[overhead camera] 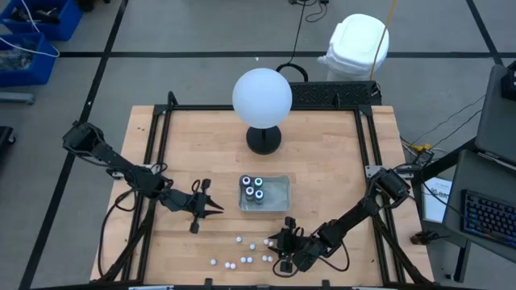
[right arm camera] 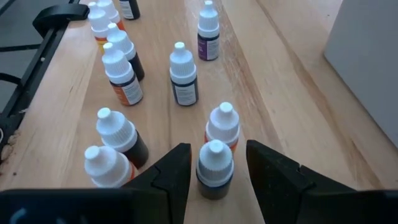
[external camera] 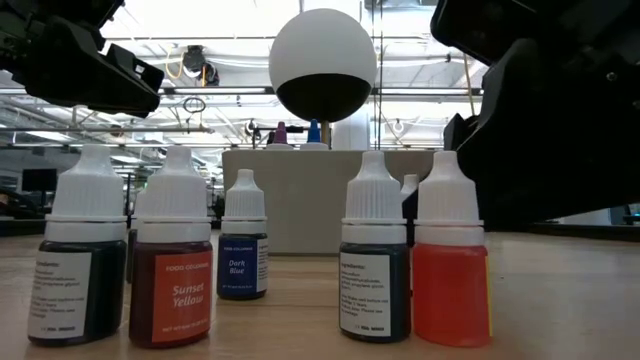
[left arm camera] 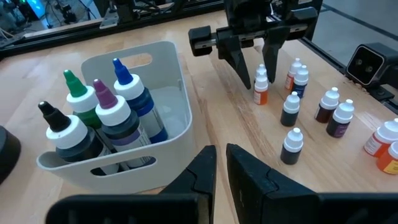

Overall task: Pick & Place food coloring
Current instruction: Put the small black food coloring bottle into the gray bin

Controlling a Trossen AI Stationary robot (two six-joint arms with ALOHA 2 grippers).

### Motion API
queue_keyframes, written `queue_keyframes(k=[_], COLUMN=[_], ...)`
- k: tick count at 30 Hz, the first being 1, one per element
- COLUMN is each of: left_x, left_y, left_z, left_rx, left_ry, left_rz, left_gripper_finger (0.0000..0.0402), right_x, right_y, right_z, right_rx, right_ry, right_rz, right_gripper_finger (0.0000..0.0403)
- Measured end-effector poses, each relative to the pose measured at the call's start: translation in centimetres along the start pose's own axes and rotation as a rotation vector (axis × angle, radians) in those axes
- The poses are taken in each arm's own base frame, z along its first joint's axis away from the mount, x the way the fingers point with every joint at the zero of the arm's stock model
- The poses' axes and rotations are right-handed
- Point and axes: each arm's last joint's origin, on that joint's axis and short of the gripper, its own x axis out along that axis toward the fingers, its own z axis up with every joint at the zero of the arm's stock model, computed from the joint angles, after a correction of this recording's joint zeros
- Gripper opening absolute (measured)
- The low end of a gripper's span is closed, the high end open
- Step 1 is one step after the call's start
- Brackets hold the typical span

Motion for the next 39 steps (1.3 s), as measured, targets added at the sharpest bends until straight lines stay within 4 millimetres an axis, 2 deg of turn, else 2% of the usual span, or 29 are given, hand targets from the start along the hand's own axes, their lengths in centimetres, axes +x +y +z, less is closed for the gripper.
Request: queue_keyframes(k=[11,22,27,32,37,39], left_x=[0.0,0.0,0.0,0.0,0.0,0.0], left_y=[0.0,0.0,0.0,0.0,0.0,0.0], left_z=[0.0,0.0,0.0,0.0,0.0,0.0], left_rx=[-0.002,-0.003,-0.007,-0.008,-0.003,-0.003], left_ry=[0.000,0.000,-0.001,-0.002,-0.002,-0.002], left_rz=[0.000,0.000,0.000,0.000,0.000,0.001], left_gripper_finger=[0.0047,0.0047,0.0047,0.0047,0.0047,0.0047], right_x=[0.0,-0.3,-2.0,-4.8,-8.2,-9.0], right_y=[0.1,0.1,0.0,-0.7,-3.4,-4.9], right_z=[0.2,0.8,2.7,5.4,9.7,11.1], right_rx=[-0.019,-0.029,-0.047,-0.093,-0.143,-0.170], right_ry=[-0.013,-0.031,-0.031,-0.028,-0.118,-0.146], right_rz=[0.007,0.017,0.047,0.044,-0.103,-0.184], right_gripper_finger=[0.0123,0.0049,0.0049,0.0049,0.0049,0.0049])
